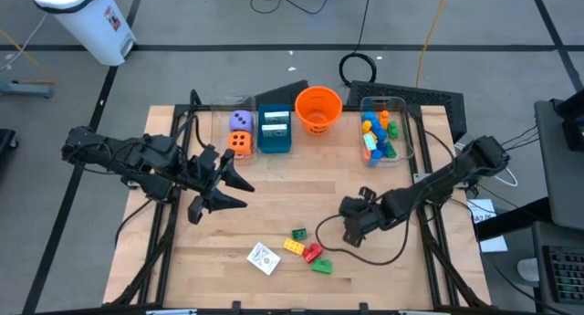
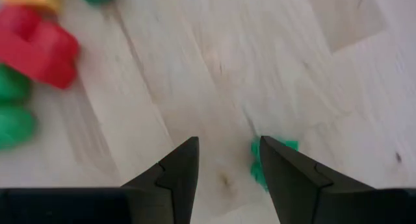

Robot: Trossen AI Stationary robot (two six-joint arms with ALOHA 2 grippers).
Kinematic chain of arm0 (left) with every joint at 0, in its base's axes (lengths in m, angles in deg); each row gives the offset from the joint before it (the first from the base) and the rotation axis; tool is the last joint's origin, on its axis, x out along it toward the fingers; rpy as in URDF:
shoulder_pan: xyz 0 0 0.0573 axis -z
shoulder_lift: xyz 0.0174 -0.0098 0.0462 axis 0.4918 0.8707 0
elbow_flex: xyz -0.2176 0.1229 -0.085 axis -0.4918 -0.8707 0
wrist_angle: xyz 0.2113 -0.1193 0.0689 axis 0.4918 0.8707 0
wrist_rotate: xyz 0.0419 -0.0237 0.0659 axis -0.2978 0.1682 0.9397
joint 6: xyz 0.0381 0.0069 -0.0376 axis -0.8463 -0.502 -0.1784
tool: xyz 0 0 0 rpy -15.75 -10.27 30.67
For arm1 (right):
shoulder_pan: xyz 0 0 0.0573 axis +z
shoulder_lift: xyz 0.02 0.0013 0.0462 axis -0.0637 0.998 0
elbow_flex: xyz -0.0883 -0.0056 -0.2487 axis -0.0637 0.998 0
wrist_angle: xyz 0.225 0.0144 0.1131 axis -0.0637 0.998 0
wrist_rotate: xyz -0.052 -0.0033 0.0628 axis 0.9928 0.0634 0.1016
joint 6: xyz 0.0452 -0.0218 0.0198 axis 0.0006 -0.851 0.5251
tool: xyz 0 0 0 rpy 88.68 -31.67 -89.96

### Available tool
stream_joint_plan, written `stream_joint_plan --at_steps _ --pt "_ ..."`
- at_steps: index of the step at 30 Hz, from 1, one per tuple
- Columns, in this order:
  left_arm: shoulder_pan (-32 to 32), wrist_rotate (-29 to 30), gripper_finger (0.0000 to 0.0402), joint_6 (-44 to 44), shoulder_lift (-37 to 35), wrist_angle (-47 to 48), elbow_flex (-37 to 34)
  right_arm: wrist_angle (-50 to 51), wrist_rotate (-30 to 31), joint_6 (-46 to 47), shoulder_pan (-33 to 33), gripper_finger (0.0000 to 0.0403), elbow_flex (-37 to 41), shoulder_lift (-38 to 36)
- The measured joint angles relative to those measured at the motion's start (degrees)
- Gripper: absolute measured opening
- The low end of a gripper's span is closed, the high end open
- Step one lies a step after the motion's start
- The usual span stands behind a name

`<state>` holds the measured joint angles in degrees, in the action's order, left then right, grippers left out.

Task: Pick & Place Toys
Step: Put the green game piece into the right transparent bin

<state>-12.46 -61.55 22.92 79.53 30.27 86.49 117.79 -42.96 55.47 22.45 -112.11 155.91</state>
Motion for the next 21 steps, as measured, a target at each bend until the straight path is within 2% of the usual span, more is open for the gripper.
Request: stream_joint_plan --at_steps 4,9,21 --pt "0.0 0.0 0.0212 0.07 0.0 0.04 0.0 -1.13 1.98 -0.53 -1.19 0.0157 -0.07 -2.74" --pt "0.0 0.0 0.0212 -0.09 0.0 0.05 0.0 4.09 2.75 -2.87 -2.42 0.0157 -0.09 -4.63" --pt "-0.02 0.02 0.0212 -0.17 0.0 0.51 0.0 4.05 -1.42 1.43 -2.57 0.0157 4.85 -4.28"
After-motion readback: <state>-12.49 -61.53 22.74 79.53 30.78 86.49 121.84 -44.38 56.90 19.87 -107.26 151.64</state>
